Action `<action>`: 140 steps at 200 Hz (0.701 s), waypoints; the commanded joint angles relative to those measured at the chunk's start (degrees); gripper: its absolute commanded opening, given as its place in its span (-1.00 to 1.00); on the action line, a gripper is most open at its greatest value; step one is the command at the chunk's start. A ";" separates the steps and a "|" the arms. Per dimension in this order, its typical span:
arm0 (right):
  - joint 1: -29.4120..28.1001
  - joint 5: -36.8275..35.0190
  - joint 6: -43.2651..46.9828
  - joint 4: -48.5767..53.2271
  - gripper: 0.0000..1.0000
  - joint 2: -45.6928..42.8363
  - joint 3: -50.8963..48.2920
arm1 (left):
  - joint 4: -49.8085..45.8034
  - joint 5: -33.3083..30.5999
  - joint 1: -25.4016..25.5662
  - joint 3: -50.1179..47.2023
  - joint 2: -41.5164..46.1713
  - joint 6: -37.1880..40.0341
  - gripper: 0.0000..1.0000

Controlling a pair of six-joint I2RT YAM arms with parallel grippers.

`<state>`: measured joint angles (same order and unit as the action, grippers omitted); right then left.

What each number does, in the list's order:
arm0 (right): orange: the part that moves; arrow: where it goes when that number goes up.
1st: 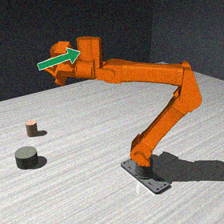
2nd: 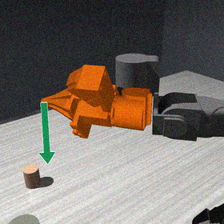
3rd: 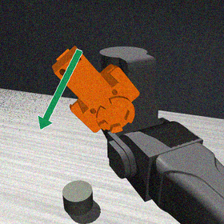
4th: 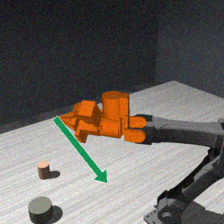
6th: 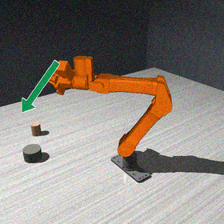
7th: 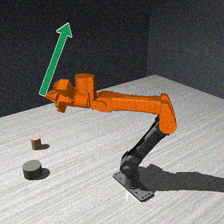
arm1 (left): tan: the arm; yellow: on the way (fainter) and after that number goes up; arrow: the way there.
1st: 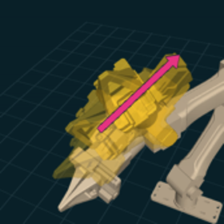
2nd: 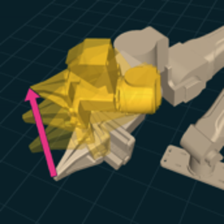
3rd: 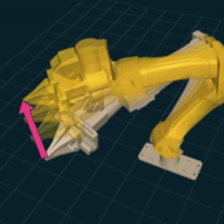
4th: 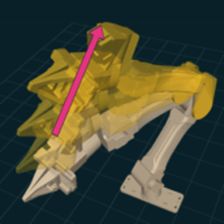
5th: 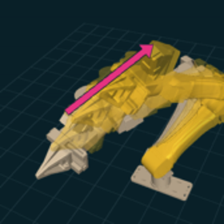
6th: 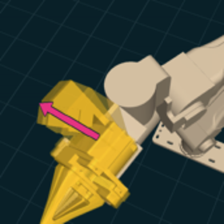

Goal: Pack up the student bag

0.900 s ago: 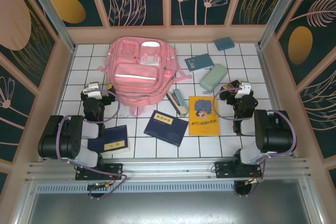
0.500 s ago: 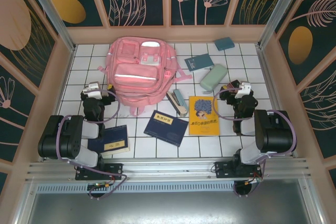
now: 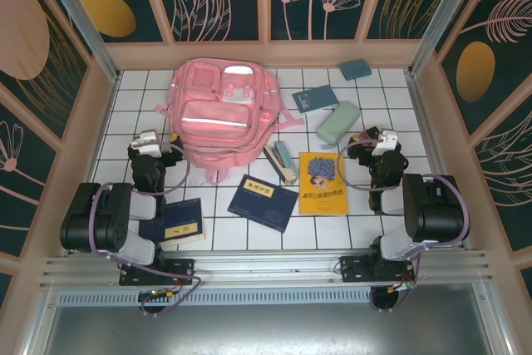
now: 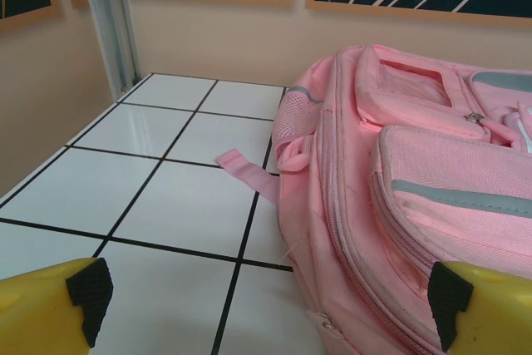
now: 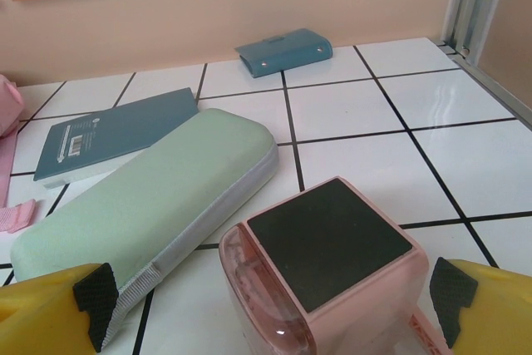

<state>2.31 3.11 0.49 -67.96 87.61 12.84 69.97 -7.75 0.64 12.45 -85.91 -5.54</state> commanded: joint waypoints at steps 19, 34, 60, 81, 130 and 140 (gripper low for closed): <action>-3.48 -0.88 3.06 17.50 0.98 -11.37 7.90 | -19.59 0.98 -0.30 6.81 16.93 1.14 0.98; -10.95 -5.36 6.52 22.70 0.98 -22.25 10.04 | -25.22 3.01 0.53 8.15 26.53 -0.71 0.98; -24.71 -8.07 5.94 37.06 0.98 -33.58 20.10 | -37.95 4.33 3.11 13.07 37.91 -8.99 0.98; -38.36 -15.25 5.57 46.12 0.98 -35.90 27.21 | -51.80 8.76 6.96 21.00 39.33 -12.93 0.98; -49.43 -32.35 -15.21 76.29 0.98 -30.48 47.96 | -82.08 0.40 14.43 42.05 31.83 -17.36 0.98; -47.44 -31.33 -18.37 82.78 0.98 -28.20 52.50 | -88.89 -4.57 14.45 45.80 29.62 -21.07 0.97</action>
<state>-47.97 -22.24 -3.90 -9.41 54.96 54.81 3.40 -4.29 15.03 50.24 -52.75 -18.74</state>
